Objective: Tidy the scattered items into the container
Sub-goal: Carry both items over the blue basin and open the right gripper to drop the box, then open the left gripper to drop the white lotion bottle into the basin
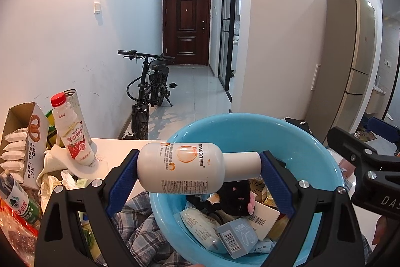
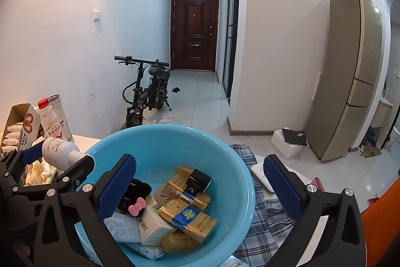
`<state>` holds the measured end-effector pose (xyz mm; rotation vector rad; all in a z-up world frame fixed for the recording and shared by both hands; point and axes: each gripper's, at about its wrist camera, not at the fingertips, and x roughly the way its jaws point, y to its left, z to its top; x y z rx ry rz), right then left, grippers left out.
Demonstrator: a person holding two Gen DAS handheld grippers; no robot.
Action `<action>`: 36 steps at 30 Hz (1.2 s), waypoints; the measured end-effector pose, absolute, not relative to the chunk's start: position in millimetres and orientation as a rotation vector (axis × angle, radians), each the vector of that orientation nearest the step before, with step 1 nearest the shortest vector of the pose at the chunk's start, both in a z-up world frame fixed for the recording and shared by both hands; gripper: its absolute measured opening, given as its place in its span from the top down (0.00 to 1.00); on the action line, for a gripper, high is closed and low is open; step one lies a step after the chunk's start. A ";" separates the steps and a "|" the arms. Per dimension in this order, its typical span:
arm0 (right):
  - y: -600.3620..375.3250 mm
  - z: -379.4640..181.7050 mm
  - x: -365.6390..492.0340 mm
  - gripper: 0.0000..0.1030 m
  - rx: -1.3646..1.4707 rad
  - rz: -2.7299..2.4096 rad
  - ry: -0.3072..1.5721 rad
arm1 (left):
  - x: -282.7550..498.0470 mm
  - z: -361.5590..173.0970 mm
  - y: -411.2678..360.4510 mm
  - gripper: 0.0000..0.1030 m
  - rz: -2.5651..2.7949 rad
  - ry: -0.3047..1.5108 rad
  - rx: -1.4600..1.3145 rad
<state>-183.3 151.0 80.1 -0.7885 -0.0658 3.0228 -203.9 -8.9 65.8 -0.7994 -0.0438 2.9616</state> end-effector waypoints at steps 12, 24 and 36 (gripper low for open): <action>147.3 83.0 -181.6 0.00 -0.789 3.024 -0.071 | -203.0 66.7 -4.6 0.11 2.938 -0.039 -0.797; 141.9 87.1 -181.1 0.00 -0.789 3.035 -0.075 | -202.0 66.9 -1.4 0.11 2.932 -0.019 -0.790; 139.4 84.6 -182.4 0.00 -0.799 3.041 -0.086 | -201.5 67.4 0.6 0.11 2.933 -0.008 -0.786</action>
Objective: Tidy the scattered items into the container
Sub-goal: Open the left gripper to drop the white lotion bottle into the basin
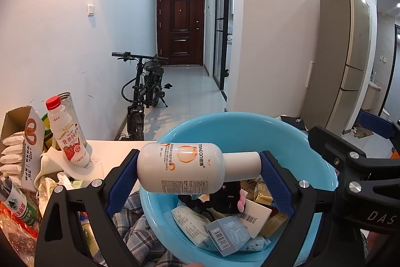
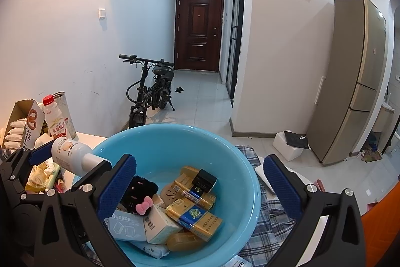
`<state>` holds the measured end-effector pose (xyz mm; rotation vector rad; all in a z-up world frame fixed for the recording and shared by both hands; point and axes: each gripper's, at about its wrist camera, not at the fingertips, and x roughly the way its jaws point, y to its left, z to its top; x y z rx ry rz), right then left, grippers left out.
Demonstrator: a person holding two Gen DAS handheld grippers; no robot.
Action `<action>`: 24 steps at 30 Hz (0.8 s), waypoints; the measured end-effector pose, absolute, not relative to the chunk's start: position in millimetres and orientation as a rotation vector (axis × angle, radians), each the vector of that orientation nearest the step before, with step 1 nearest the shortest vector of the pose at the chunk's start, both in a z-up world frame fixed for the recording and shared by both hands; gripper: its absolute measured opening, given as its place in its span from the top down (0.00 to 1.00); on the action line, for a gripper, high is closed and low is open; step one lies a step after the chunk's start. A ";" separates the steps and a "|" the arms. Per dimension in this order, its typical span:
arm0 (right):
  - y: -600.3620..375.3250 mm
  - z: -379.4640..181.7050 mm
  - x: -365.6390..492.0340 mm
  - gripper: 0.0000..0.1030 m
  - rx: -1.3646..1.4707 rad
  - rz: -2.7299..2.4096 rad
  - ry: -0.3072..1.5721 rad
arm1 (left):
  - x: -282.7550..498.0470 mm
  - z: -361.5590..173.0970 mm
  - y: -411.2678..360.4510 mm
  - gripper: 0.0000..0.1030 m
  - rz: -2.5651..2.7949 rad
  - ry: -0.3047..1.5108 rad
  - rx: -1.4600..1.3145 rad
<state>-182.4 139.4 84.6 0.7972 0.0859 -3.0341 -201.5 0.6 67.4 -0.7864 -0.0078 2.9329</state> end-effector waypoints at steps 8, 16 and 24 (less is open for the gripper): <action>138.3 84.2 -181.8 0.00 0.796 -3.034 0.087 | -200.5 67.6 0.3 0.11 2.931 -0.008 -0.785; 137.6 84.3 -182.1 0.00 0.796 -3.036 0.093 | -199.2 67.8 2.6 0.11 2.924 -0.006 -0.786; 136.7 84.2 -182.3 0.00 0.797 -3.034 0.092 | -199.0 67.8 2.8 0.11 2.923 -0.003 -0.785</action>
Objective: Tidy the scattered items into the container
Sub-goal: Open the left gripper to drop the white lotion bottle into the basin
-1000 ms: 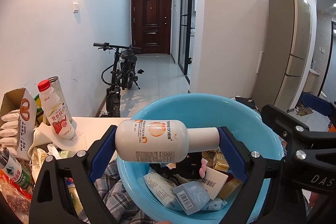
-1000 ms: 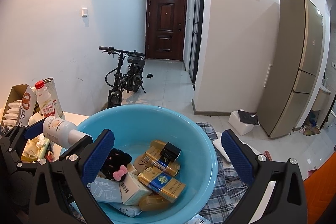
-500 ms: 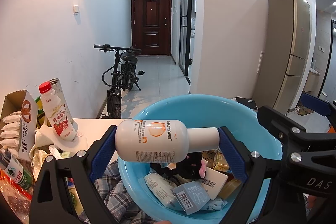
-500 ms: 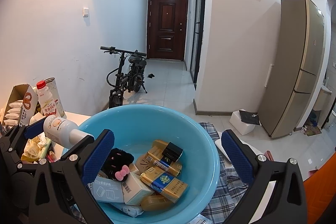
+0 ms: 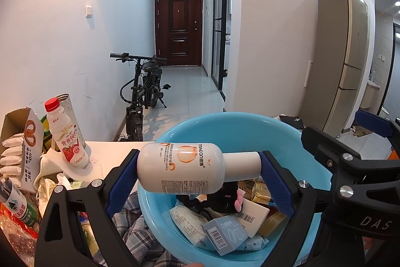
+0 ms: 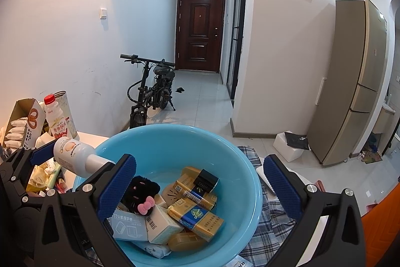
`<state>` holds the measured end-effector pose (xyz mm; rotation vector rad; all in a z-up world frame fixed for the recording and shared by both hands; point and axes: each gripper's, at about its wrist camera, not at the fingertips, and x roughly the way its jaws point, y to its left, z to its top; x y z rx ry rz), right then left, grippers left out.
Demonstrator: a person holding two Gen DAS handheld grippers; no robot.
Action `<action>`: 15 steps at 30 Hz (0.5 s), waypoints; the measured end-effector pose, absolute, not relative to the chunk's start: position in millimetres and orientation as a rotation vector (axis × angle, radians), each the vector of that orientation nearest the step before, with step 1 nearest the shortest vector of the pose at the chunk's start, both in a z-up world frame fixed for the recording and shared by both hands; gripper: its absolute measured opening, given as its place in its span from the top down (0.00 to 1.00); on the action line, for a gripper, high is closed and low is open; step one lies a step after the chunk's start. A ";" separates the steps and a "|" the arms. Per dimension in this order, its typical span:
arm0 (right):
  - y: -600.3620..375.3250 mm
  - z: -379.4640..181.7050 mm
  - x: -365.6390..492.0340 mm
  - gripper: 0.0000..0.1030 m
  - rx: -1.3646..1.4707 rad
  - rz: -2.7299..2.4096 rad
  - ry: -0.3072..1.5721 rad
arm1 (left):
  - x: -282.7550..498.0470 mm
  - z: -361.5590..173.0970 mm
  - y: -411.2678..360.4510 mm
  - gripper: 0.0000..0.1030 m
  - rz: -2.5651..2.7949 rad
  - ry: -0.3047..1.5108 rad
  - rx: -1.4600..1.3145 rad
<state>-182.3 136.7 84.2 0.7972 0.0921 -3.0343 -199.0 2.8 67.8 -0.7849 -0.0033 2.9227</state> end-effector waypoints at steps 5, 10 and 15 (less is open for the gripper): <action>135.0 84.4 -181.3 0.00 0.795 -3.034 0.093 | -199.0 67.8 3.1 0.11 2.922 -0.004 -0.786; 135.4 84.9 -180.9 0.00 0.792 -3.037 0.093 | -198.9 67.9 3.2 0.11 2.922 -0.006 -0.788; 135.1 86.2 -179.2 0.00 0.780 -3.043 0.087 | -198.4 67.6 3.6 0.11 2.922 -0.003 -0.793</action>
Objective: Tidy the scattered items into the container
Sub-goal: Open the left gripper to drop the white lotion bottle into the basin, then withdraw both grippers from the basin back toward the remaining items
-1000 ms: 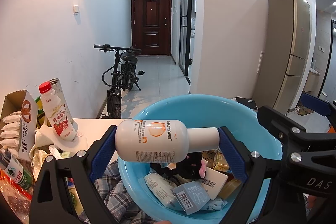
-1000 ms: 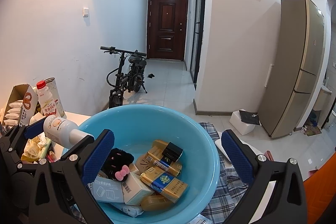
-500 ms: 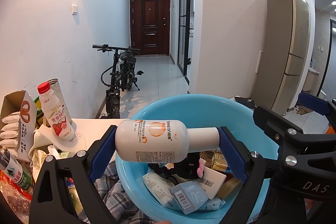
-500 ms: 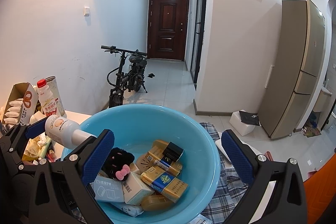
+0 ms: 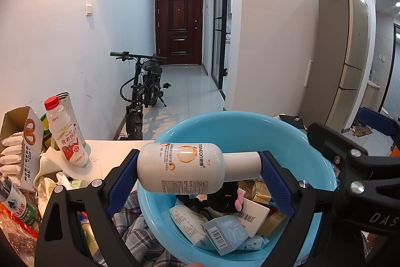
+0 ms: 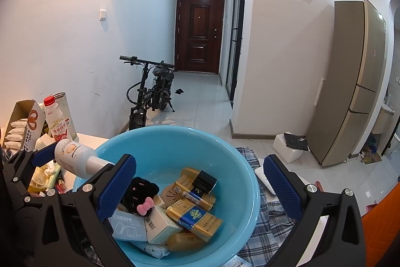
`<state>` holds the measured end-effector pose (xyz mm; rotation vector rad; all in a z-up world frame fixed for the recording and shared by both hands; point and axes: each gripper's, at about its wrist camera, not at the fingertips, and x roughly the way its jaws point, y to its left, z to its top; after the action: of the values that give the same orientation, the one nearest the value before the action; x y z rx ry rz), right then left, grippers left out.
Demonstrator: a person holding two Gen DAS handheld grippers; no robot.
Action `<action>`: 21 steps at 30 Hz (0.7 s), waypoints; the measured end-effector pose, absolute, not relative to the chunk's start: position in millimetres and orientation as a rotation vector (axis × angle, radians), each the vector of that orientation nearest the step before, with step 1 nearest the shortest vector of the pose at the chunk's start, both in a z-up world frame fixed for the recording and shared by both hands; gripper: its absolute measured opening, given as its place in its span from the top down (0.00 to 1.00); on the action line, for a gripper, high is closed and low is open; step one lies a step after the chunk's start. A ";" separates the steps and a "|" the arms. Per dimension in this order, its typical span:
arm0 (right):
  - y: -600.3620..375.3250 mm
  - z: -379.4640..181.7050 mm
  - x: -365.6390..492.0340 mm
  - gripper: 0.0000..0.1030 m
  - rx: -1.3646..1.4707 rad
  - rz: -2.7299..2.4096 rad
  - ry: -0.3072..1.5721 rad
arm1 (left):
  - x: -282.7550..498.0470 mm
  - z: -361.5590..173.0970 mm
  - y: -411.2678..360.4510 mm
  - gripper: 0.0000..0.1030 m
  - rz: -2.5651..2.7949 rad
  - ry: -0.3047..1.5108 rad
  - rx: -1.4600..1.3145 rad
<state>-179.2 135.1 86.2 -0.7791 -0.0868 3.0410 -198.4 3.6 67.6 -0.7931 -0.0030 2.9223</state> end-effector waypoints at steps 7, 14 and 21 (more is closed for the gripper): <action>138.4 87.7 -176.9 0.00 -0.764 3.040 -0.084 | -198.4 65.6 7.4 0.00 2.947 0.045 -0.808; 138.9 88.6 -176.0 0.00 -0.759 3.040 -0.088 | -199.8 63.6 9.5 0.00 2.980 0.098 -0.832; 138.3 89.0 -174.9 0.00 -0.765 3.041 -0.095 | -200.5 64.6 10.0 0.00 2.982 0.102 -0.840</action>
<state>-174.9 138.3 89.0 -0.7654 -0.0950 3.0408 -200.5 10.0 64.6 -0.8402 0.1023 2.9815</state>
